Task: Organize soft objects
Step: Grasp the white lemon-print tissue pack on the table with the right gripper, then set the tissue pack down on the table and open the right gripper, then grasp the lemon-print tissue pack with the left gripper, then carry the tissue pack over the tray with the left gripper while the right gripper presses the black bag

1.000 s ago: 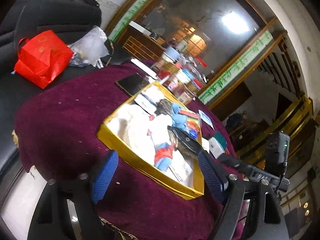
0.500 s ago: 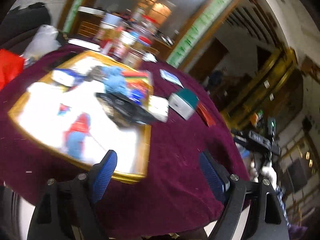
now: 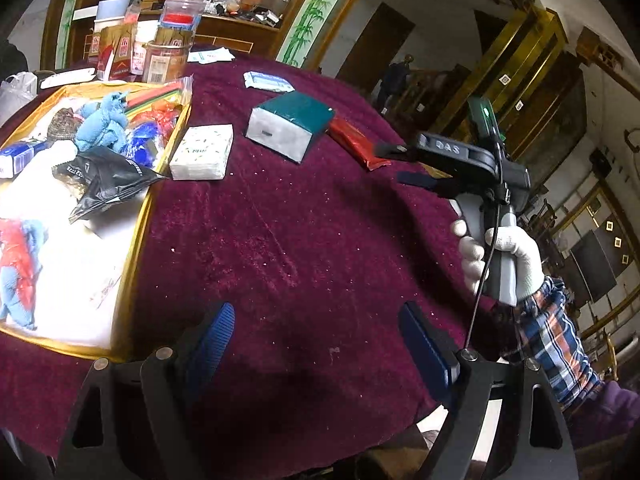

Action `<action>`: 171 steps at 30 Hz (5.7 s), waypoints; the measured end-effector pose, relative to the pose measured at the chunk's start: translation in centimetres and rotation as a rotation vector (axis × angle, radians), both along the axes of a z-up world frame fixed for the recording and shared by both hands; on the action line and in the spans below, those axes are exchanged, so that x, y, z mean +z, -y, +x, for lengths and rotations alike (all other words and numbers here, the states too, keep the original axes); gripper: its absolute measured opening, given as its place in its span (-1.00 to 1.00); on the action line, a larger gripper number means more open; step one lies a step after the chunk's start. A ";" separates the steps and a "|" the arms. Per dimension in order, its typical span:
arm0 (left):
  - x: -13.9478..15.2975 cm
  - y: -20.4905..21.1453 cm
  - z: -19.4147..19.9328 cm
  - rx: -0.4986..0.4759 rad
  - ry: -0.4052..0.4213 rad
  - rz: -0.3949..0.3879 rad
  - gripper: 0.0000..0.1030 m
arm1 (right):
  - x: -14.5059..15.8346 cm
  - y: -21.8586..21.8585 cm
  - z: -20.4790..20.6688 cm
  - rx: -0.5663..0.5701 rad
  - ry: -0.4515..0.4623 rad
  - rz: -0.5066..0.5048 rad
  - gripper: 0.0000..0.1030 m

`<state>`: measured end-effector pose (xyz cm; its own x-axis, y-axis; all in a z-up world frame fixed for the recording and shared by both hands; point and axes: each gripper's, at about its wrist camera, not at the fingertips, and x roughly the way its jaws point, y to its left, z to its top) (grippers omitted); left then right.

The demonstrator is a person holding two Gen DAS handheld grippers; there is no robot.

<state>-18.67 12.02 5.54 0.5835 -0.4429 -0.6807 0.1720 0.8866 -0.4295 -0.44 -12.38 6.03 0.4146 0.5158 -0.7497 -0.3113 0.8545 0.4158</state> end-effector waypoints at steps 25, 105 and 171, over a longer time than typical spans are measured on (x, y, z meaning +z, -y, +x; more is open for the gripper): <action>-0.1 -5.7 -2.5 0.110 0.021 -0.052 0.70 | -2.1 -13.3 -0.3 0.160 -0.156 0.176 -0.49; -1.6 7.6 2.6 -0.050 0.004 0.205 0.98 | -3.7 14.1 -5.4 -0.255 -0.089 0.136 0.28; 2.3 -9.0 -3.5 0.368 0.111 0.110 0.12 | -1.5 9.1 -7.6 -0.237 0.055 -0.050 0.67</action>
<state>-22.18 21.05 7.87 0.7621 -0.1183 -0.6366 -0.1258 0.9374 -0.3248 -8.04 -21.50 4.55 0.5606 0.3625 -0.7445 -0.1212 0.9253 0.3593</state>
